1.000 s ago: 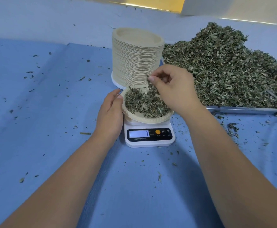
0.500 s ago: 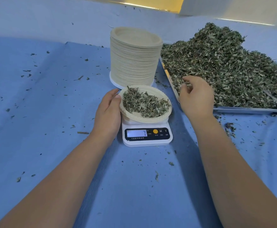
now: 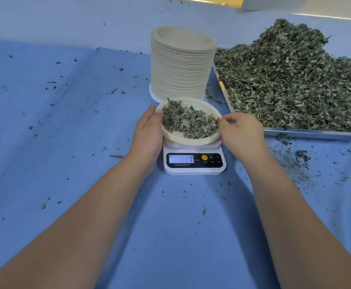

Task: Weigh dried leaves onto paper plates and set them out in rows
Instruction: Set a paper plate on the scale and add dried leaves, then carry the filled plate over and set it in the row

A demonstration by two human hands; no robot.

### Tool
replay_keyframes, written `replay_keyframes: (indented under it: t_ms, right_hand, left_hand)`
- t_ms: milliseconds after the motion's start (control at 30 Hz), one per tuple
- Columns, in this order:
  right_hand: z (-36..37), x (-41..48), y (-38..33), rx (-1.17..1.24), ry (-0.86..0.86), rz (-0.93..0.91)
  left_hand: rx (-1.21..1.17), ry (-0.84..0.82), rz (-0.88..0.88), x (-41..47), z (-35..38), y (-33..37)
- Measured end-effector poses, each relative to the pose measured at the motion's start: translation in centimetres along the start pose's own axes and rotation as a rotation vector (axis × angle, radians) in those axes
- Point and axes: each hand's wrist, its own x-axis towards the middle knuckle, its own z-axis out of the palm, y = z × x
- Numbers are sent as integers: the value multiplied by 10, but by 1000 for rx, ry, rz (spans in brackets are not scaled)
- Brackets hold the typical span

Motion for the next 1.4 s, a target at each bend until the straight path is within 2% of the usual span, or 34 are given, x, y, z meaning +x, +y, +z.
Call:
replay_keyframes:
  t_ms: [167, 333, 600, 733, 1000, 1100, 1400]
  right_hand:
    - [11, -4, -33, 261, 56, 5]
    - [41, -19, -87, 468, 74, -17]
    - [97, -51, -169, 772, -264, 61]
    - [134, -55, -208, 782, -453, 60]
    - [264, -16, -285, 823, -685, 109]
    - [315, 9, -320, 882, -761, 146]
    - [427, 55, -418, 899, -825, 245]
  left_hand:
    - [-200, 168, 30, -13, -10, 23]
    - [-273, 312, 42, -27, -50, 56]
    - [-198, 511, 83, -39, -148, 67]
    - [-224, 612, 26, -28, -200, 71]
    - [-76, 799, 33, 81, -309, 71]
    - [-126, 843, 52, 133, -353, 74]
    - [-187, 1033, -47, 230, -458, 86]
